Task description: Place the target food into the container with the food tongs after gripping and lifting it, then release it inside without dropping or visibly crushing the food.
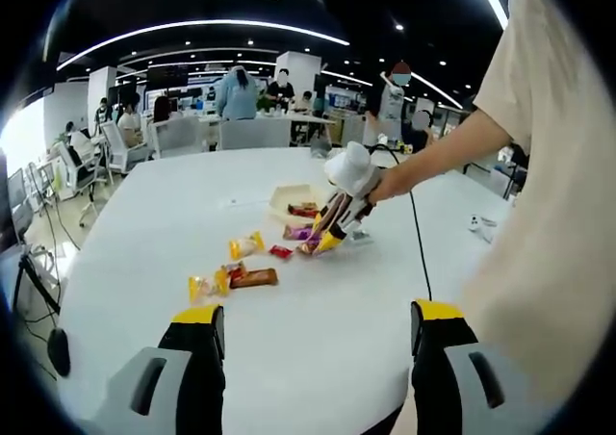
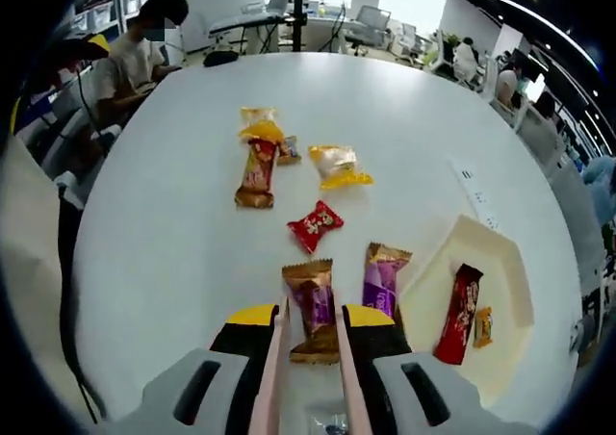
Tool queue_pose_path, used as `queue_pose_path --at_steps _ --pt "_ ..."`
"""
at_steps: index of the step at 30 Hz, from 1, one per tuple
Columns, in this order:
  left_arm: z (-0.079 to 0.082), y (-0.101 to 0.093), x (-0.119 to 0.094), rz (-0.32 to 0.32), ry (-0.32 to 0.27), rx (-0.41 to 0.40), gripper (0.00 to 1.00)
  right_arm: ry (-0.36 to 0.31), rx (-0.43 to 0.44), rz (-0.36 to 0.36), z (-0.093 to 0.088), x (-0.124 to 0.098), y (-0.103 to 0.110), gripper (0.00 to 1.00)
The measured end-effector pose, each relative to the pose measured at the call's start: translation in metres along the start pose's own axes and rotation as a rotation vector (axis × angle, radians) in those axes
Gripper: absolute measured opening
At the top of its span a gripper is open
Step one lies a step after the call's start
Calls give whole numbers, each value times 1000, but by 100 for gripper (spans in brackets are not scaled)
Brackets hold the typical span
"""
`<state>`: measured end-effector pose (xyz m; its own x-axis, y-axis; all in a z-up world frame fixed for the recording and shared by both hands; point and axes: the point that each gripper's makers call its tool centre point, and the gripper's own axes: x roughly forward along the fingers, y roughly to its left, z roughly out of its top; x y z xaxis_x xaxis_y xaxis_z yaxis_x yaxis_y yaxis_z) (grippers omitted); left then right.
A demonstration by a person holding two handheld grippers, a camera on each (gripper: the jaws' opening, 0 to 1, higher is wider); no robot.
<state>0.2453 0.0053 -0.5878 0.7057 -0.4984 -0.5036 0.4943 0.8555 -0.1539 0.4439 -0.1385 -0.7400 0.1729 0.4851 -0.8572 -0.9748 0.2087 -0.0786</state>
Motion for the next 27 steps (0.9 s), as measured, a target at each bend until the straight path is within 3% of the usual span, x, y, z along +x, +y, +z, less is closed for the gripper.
queue_pose_path --at_steps 27 --pt "0 -1 6 -13 9 -4 80 -16 76 -4 -6 0 1 25"
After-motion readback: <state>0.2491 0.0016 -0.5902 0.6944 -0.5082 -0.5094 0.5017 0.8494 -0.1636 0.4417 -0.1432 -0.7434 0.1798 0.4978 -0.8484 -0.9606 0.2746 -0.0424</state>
